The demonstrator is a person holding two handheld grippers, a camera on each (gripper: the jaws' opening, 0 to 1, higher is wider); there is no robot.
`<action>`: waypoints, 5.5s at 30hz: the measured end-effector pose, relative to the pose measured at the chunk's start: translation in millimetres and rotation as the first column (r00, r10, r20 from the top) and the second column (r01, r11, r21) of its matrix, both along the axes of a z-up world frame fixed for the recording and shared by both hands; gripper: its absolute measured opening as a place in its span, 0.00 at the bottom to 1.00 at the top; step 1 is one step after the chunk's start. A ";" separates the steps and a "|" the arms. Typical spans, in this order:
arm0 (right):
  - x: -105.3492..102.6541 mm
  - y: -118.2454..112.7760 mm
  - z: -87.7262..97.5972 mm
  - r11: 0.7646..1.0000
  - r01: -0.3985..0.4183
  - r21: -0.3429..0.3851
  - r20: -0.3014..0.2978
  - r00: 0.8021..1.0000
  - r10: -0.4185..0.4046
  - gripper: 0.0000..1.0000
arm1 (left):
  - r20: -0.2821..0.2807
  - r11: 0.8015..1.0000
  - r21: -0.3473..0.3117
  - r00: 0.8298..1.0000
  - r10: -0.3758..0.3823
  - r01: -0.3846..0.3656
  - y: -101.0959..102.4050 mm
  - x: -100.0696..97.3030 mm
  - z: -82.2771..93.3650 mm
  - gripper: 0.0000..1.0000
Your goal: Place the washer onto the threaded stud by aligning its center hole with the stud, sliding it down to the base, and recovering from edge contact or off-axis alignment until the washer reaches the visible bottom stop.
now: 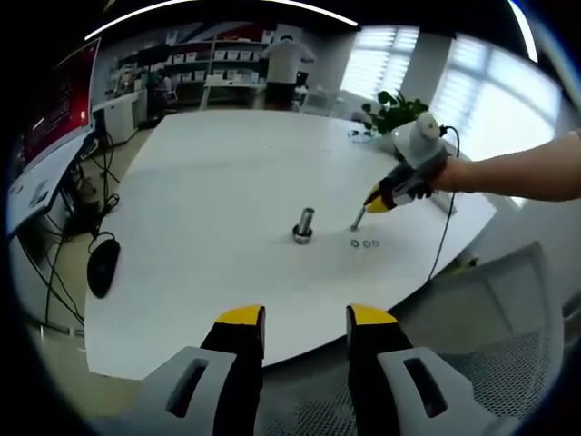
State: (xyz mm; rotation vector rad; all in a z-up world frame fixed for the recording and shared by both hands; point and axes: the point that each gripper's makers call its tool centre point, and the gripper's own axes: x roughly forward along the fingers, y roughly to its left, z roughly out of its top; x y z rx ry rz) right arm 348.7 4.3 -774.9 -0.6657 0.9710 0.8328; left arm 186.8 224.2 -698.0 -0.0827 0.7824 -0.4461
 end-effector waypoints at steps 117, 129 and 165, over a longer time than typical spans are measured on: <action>-37.9 -34.1 -66.7 0.975 -0.140 -0.173 -0.214 0.971 0.102 0.13 | -0.008 1.000 0.003 1.000 -0.011 0.011 -1.1 -1.0 -2.0 0.30; -27.2 -28.4 -66.4 0.990 -0.074 -0.120 -0.205 0.978 0.049 0.19 | -0.009 1.000 0.004 1.000 -0.007 0.007 -0.6 -0.8 -2.3 0.30; -27.7 -22.6 -66.1 0.983 -0.068 -0.173 -0.149 0.988 0.042 0.14 | -0.004 1.000 0.004 1.000 -0.003 0.003 -0.3 -0.9 -1.6 0.30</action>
